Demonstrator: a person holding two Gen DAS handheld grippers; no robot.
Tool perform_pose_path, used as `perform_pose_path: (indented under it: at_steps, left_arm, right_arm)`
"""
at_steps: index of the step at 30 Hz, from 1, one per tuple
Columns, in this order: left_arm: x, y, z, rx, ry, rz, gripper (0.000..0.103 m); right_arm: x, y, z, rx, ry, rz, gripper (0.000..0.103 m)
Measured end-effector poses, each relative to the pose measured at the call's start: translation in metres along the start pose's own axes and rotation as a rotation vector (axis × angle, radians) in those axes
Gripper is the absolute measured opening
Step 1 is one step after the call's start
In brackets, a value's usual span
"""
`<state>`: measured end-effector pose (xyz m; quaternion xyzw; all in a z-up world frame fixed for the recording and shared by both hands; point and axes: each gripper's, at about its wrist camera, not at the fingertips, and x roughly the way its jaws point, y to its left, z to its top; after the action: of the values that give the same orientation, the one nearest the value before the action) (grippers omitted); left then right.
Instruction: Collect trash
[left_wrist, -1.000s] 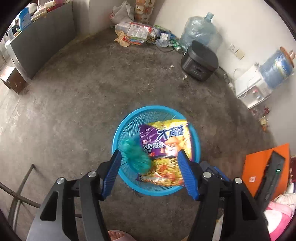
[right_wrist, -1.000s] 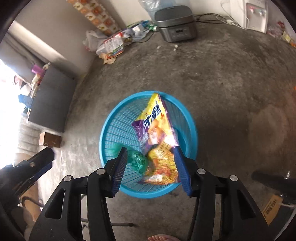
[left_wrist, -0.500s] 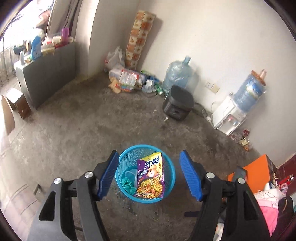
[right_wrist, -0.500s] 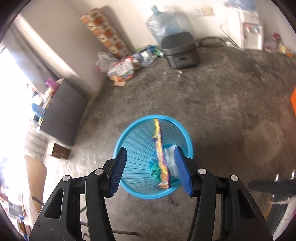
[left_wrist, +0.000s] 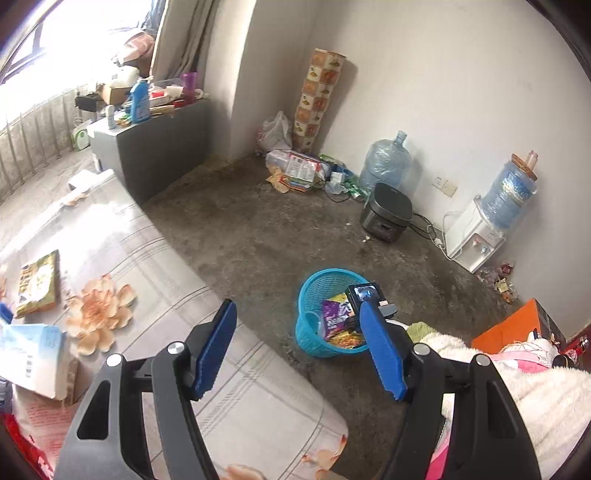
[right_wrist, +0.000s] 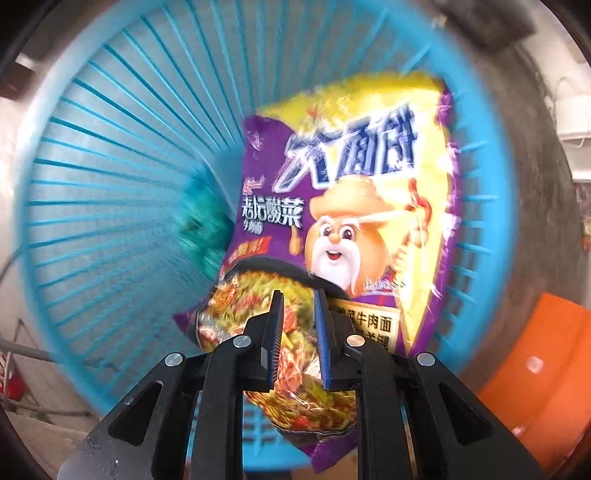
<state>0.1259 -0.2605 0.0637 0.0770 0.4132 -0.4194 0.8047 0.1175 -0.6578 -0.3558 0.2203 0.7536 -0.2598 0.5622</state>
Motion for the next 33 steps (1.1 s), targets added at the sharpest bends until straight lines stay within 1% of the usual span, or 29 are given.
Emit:
perform_pose_path:
  at_steps: [2,3,5,7,9,10,11,13,16,18,20,21,22,23,24,25,26,27,29,31,33]
  left_arm:
    - [-0.012,0.018,-0.006,-0.044,-0.016,0.035,0.067]
    - [-0.017,0.026,-0.008,-0.067,-0.021,0.049,0.067]
    - [-0.022,0.040,-0.013,-0.094,-0.019,0.076,0.067]
    - [-0.025,0.049,-0.017,-0.094,-0.009,0.109,0.067]
    - [-0.024,0.052,-0.017,-0.092,-0.002,0.121,0.067]
    - [-0.025,0.056,-0.018,-0.098,-0.004,0.120,0.067]
    - [-0.027,0.058,-0.018,-0.107,-0.010,0.116,0.067]
    - [-0.031,0.062,-0.017,-0.117,-0.029,0.109,0.067]
    - [-0.037,0.061,-0.013,-0.113,-0.064,0.086,0.067]
    - [-0.045,0.059,-0.013,-0.104,-0.099,0.058,0.067]
    - [-0.054,0.055,-0.013,-0.096,-0.134,0.038,0.067]
    - [-0.058,0.054,-0.012,-0.092,-0.150,0.029,0.067]
    - [-0.064,0.053,-0.013,-0.087,-0.169,0.022,0.067]
    - [-0.069,0.052,-0.012,-0.082,-0.182,0.021,0.067]
    - [-0.075,0.051,-0.011,-0.079,-0.195,0.022,0.067]
    - [-0.083,0.050,-0.012,-0.078,-0.210,0.018,0.067]
    - [-0.092,0.050,-0.014,-0.078,-0.227,0.016,0.067]
    - [-0.101,0.049,-0.017,-0.077,-0.247,0.017,0.067]
    - [-0.119,0.050,-0.023,-0.075,-0.286,0.023,0.069]
    - [-0.137,0.053,-0.032,-0.079,-0.324,0.043,0.070]
    - [-0.156,0.059,-0.044,-0.088,-0.365,0.066,0.070]
  right_arm:
    - [0.022,0.001,0.014,-0.032,0.068,-0.100,0.014]
    - [0.031,0.002,0.020,-0.035,0.097,-0.121,0.014]
    - [0.043,0.004,0.029,-0.044,0.136,-0.118,0.014]
    - [0.051,0.008,0.034,-0.060,0.151,-0.148,0.015]
    - [0.051,0.010,0.035,-0.078,0.133,-0.143,0.017]
    - [0.046,0.010,0.035,-0.075,0.106,-0.120,0.019]
    - [0.038,0.008,0.033,-0.058,0.069,-0.084,0.024]
    - [0.015,-0.003,0.027,-0.001,-0.015,0.003,0.026]
    - [-0.037,-0.022,0.003,0.064,-0.187,0.162,0.031]
    - [-0.078,-0.032,-0.026,0.094,-0.316,0.273,0.035]
    - [-0.118,-0.042,-0.063,0.140,-0.453,0.388,0.043]
    - [-0.138,-0.046,-0.083,0.158,-0.524,0.447,0.045]
    - [-0.158,-0.048,-0.106,0.172,-0.599,0.504,0.049]
    - [-0.177,-0.042,-0.126,0.188,-0.674,0.543,0.059]
    - [-0.195,-0.041,-0.149,0.201,-0.753,0.571,0.065]
    - [-0.213,-0.039,-0.167,0.206,-0.821,0.580,0.075]
    - [-0.229,-0.034,-0.187,0.206,-0.884,0.579,0.083]
    - [-0.241,-0.025,-0.206,0.197,-0.935,0.579,0.085]
    - [-0.265,-0.014,-0.235,0.157,-1.016,0.580,0.094]
    - [-0.291,-0.009,-0.255,0.103,-1.087,0.562,0.095]
    - [-0.313,-0.008,-0.272,0.038,-1.146,0.563,0.095]
